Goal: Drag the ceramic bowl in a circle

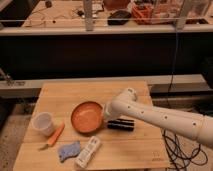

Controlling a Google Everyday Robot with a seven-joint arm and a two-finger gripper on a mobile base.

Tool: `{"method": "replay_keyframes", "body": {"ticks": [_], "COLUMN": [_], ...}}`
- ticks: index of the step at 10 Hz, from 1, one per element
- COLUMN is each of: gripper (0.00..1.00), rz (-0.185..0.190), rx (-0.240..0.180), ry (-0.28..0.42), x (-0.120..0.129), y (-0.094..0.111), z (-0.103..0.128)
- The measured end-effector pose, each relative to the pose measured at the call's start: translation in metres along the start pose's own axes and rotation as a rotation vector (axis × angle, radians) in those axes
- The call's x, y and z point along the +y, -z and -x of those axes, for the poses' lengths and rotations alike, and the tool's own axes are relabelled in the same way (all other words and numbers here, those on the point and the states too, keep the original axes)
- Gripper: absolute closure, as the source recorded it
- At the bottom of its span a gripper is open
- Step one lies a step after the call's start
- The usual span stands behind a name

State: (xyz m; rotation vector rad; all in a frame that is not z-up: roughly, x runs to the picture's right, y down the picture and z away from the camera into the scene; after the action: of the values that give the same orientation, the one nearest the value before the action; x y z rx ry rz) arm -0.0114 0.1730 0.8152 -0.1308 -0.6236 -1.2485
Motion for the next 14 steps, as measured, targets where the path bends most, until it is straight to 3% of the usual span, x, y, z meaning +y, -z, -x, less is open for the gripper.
{"method": "replay_keyframes", "body": {"ticks": [3,5,9,11,14], "gripper": [1.0,1.0,1.0,1.0,1.0], "rz": [-0.015,-0.031,-0.029,-0.02,0.029], "rx": [-0.032,-0.067,-0.091,-0.089,-0.069], "ry": [0.066,0.11,0.138,0.112,0.039], "x": [-0.032,-0.064,-0.087,-0.082,-0.041], "y": [-0.016,-0.037,-0.058,-0.062,-0.053], "z": [-0.006,-0.027,-0.08,-0.096,-0.114]}}
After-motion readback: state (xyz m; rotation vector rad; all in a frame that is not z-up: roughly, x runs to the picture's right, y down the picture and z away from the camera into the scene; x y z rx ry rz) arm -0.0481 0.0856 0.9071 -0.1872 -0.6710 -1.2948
